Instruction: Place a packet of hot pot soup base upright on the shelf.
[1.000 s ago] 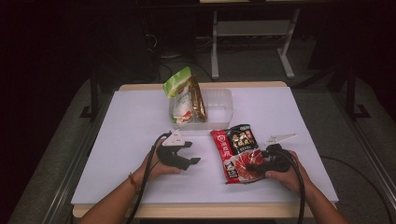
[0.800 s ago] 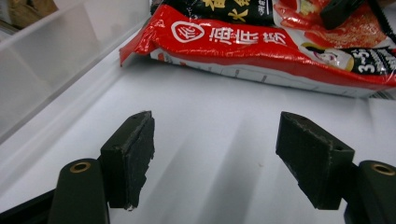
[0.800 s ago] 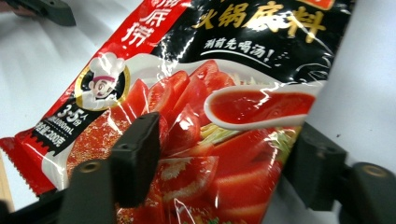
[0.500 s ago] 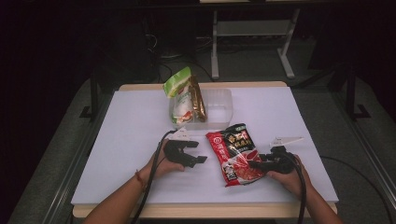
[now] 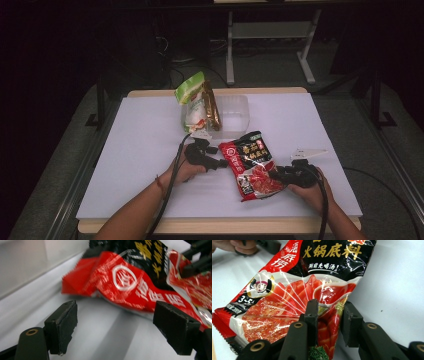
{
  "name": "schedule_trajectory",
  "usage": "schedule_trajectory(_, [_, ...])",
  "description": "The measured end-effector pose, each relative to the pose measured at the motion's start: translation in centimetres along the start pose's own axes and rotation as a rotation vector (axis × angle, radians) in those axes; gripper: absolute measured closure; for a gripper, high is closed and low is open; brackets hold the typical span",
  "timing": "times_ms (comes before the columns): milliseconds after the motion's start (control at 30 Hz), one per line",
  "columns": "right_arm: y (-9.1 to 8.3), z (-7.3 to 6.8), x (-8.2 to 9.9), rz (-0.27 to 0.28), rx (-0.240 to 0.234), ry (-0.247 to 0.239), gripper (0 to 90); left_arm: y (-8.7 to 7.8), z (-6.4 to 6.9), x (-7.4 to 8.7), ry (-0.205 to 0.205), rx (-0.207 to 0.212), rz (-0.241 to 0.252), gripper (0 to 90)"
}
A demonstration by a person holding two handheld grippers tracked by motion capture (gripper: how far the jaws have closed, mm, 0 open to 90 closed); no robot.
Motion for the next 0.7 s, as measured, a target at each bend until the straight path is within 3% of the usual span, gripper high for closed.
schedule_trajectory(67, [-0.1,0.0,0.0,0.003,0.003,-0.011,69.9,0.2,-0.4,-0.2,-0.028,0.026,0.013,14.3])
schedule_trajectory(100, [-0.1,0.0,0.1,0.008,0.001,-0.012,70.2,0.4,-0.5,-0.3,-0.033,0.020,0.019,15.2])
schedule_trajectory(300, [-0.2,-0.1,0.2,0.028,-0.013,-0.031,71.1,1.6,0.1,-0.7,-0.010,0.025,0.013,18.2])
schedule_trajectory(433, [-0.2,-0.3,0.3,0.037,-0.013,-0.043,71.6,2.3,0.7,-1.0,-0.019,0.065,0.010,23.3])
schedule_trajectory(633, [-0.4,-0.4,0.3,0.056,-0.008,-0.062,72.6,2.1,1.0,-1.0,-0.023,0.091,0.017,29.4])
schedule_trajectory(700, [-0.6,-0.6,0.3,0.068,-0.005,-0.074,73.8,1.5,1.5,-1.3,-0.007,0.088,0.059,32.3])
Point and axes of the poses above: each handheld gripper's, and its own axes: y roughly forward along the jaws, x roughly out of its underside, z roughly to its right, the point moved 1 cm from there along y, roughly forward along the jaws, and after that the axes turned 5 degrees about z, right-handed, at the moved point
